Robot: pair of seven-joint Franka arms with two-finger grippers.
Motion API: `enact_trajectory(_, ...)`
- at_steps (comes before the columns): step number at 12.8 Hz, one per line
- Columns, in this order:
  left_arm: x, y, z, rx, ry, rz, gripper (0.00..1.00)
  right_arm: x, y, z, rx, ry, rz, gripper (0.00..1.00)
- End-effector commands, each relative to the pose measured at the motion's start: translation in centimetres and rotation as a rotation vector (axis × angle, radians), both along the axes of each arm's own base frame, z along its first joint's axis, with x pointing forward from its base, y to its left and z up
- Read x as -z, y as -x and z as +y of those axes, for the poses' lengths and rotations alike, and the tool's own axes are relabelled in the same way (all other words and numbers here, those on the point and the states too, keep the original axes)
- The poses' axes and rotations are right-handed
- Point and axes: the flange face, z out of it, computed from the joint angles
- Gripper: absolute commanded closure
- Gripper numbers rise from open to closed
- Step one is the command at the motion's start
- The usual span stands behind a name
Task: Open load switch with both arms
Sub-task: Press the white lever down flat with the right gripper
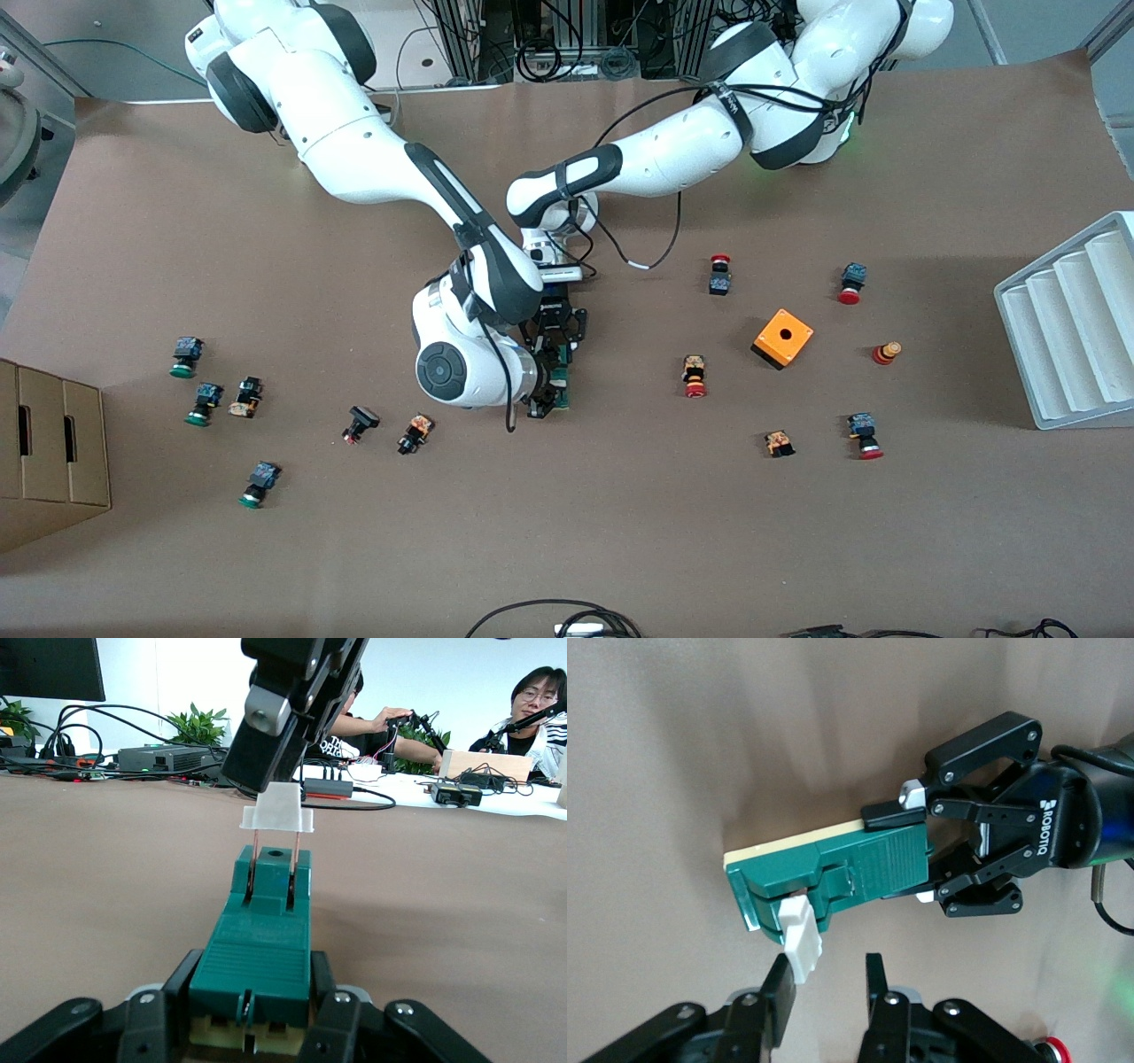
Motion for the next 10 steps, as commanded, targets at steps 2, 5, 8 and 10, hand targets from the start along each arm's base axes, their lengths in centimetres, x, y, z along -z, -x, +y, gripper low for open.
enact_trajectory(2,0.82,0.47,-0.53,0.013,0.014,0.016,0.46,-0.67,1.43,-0.39,-0.025,0.001,0.03,0.61)
enact_trajectory(5,0.91,0.51,-0.5,0.013,0.013,0.017,0.46,-0.54,1.71,-0.56,-0.032,0.011,0.027,0.67)
enact_trajectory(8,0.95,0.46,-0.45,0.012,0.012,0.017,0.46,-0.28,1.84,-0.59,-0.038,0.017,0.024,0.68)
enact_trajectory(10,0.99,0.51,-0.43,0.013,0.011,0.017,0.46,-0.2,1.86,-0.64,-0.041,0.022,0.023,0.68)
